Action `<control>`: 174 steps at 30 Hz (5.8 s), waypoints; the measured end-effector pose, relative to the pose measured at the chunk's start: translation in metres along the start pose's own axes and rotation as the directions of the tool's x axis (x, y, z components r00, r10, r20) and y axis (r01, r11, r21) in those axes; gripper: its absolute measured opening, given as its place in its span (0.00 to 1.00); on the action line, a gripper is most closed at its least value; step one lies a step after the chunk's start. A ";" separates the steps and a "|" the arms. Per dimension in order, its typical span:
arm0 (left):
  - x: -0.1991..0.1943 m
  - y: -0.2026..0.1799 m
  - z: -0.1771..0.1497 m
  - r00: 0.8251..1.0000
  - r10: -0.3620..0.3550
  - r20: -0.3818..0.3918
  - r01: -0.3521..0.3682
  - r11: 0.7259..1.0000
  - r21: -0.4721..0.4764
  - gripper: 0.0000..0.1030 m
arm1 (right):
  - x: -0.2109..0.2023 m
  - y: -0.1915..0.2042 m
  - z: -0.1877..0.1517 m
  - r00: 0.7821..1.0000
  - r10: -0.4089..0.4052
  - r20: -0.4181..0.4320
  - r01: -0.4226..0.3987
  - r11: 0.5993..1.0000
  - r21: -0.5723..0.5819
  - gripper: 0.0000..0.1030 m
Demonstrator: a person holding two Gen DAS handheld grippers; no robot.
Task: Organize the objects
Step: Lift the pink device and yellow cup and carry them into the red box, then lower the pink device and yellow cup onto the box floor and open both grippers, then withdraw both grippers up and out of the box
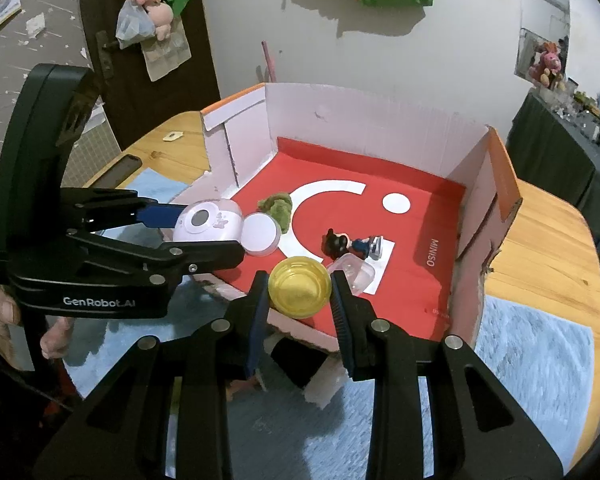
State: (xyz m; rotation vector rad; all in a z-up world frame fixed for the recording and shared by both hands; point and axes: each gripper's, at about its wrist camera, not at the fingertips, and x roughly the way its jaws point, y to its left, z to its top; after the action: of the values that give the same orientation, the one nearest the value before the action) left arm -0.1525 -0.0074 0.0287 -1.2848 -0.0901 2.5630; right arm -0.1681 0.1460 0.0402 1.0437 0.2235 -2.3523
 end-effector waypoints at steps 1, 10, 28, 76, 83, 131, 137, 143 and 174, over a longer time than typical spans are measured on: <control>0.002 0.000 0.000 1.000 -0.003 -0.008 0.003 1.000 0.002 0.55 | 0.002 -0.001 0.001 1.000 0.002 -0.008 -0.002 1.000 -0.001 0.28; 0.017 0.004 -0.001 0.998 -0.006 -0.069 0.007 1.000 0.010 0.55 | 0.024 -0.007 0.003 0.997 0.028 -0.073 -0.027 1.000 0.008 0.28; 0.032 0.009 -0.002 0.988 -0.016 -0.155 0.020 0.999 0.026 0.55 | 0.052 -0.011 0.002 0.986 0.074 -0.152 -0.072 0.997 0.023 0.28; 0.068 0.020 0.024 0.995 0.050 -0.087 -0.053 0.998 -0.028 0.55 | 0.080 -0.047 0.008 0.986 -0.086 -0.146 0.097 0.993 0.069 0.28; 0.068 0.018 0.023 0.995 0.061 -0.085 -0.063 0.998 -0.018 0.55 | 0.080 -0.047 0.008 0.986 -0.083 -0.147 0.094 0.993 0.073 0.28; 0.053 0.017 0.017 0.993 0.096 -0.074 -0.097 0.995 -0.011 0.63 | 0.065 -0.037 0.002 0.991 -0.041 -0.130 0.055 0.993 0.100 0.48; 0.047 0.014 0.014 0.994 0.091 -0.066 -0.092 0.996 -0.009 0.65 | 0.054 -0.032 0.000 0.992 -0.047 -0.113 0.058 0.994 0.095 0.53; 0.035 0.008 0.011 0.991 0.133 -0.026 -0.133 0.991 0.006 0.80 | 0.044 -0.027 -0.003 0.994 -0.057 -0.095 0.065 0.995 0.081 0.60; 0.003 0.000 -0.013 0.984 0.178 0.032 -0.178 0.984 0.019 1.00 | 0.001 -0.004 -0.020 0.997 -0.076 -0.029 0.078 0.995 0.068 0.80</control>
State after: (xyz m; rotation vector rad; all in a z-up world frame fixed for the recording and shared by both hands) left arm -0.1439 -0.0078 0.0190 -1.3008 0.0496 2.7248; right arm -0.1580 0.1564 0.0254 1.1182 0.1964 -2.4317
